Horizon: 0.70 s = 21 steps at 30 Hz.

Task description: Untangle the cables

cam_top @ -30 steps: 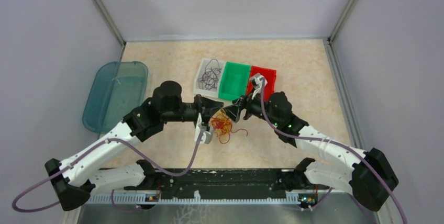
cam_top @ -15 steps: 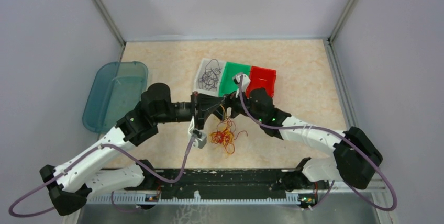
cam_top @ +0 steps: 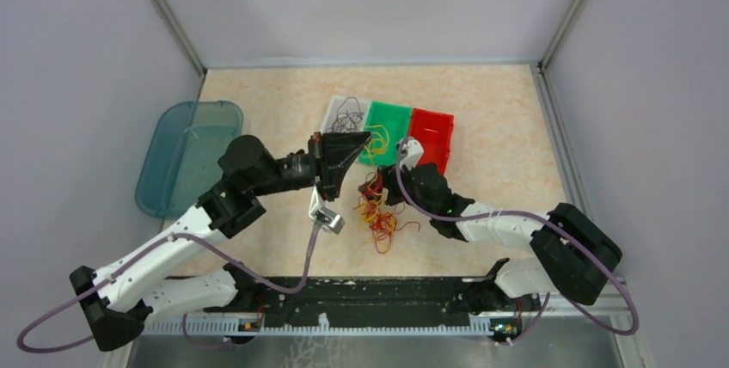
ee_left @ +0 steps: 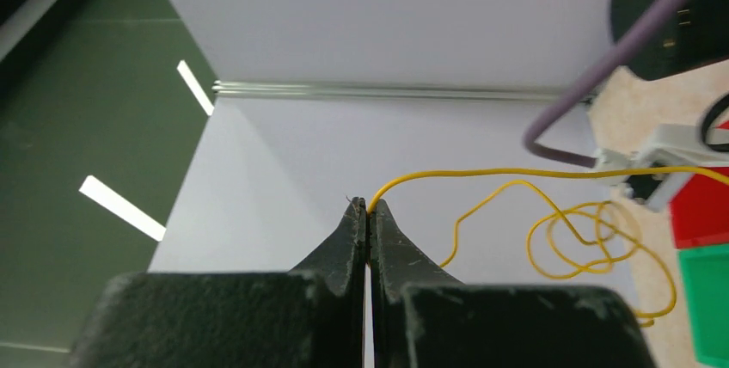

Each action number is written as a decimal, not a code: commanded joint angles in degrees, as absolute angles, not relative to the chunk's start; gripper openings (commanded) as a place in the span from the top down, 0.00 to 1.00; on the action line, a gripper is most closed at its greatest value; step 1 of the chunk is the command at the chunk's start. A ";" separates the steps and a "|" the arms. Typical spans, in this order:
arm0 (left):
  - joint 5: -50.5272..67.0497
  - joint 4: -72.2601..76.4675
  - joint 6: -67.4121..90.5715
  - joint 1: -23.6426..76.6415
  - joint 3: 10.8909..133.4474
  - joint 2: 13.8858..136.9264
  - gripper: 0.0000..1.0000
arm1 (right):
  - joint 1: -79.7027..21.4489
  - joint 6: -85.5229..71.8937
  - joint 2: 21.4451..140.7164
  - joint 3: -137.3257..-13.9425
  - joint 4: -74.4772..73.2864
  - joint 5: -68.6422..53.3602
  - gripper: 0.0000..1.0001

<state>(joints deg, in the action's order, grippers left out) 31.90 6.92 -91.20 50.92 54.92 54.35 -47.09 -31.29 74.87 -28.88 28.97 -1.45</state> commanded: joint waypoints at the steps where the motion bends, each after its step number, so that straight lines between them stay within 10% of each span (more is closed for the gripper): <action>1: 30.57 19.33 -93.40 51.09 57.78 55.65 1.00 | -47.48 -33.01 75.32 -26.61 35.52 2.81 0.29; 21: 21.93 12.36 -89.12 50.83 66.55 57.92 1.00 | -47.00 -30.51 63.55 -23.52 31.59 11.25 0.29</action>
